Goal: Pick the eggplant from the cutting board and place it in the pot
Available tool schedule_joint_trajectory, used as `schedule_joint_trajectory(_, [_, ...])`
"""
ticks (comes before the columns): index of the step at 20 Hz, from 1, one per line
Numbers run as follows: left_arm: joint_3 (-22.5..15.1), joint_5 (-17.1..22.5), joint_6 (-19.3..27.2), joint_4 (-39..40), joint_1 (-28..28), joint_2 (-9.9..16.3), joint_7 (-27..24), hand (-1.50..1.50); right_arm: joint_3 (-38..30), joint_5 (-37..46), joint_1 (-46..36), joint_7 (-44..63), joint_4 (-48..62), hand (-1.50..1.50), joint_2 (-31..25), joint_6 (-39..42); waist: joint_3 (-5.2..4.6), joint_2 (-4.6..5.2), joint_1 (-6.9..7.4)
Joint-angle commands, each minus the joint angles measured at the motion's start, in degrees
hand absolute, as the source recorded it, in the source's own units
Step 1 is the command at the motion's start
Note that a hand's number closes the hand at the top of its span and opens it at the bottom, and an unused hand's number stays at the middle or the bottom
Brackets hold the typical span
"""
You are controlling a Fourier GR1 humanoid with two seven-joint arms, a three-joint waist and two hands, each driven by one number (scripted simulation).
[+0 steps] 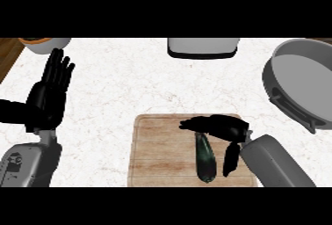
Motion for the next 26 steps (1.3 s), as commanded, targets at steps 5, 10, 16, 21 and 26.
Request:
schedule_joint_trajectory(5, [2.11,-0.61,-2.48,-0.37,0.69,0.75,0.0,0.0,1.06,4.73,3.51,-3.24,1.28,-1.5,3.51,-0.39,0.07,0.07,-0.05])
schedule_joint_trajectory(10, [1.37,-0.76,-1.86,-3.77,3.06,-0.38,0.33,0.0,5.63,7.09,5.13,-7.63,-1.53,1.5,6.19,-4.43,0.09,0.01,0.15])
schedule_joint_trajectory(16, [4.51,0.71,-4.07,0.6,-0.17,1.32,0.48,0.0,4.74,9.86,4.91,-14.4,1.27,1.5,3.95,-8.58,0.08,0.16,-0.03])
schedule_joint_trajectory(21, [3.95,-0.67,-3.83,2.4,-2.45,0.28,0.54,0.0,2.75,9.21,5.56,-8.57,-3.77,1.5,7.52,-6.75,0.07,0.08,-0.22])
schedule_joint_trajectory(26, [3.08,-0.63,-3.38,0.41,-0.61,-0.63,0.58,0.0,-8.16,15.06,-2.06,13.33,0.79,1.5,12.19,-18.08,-0.04,0.39,0.27])
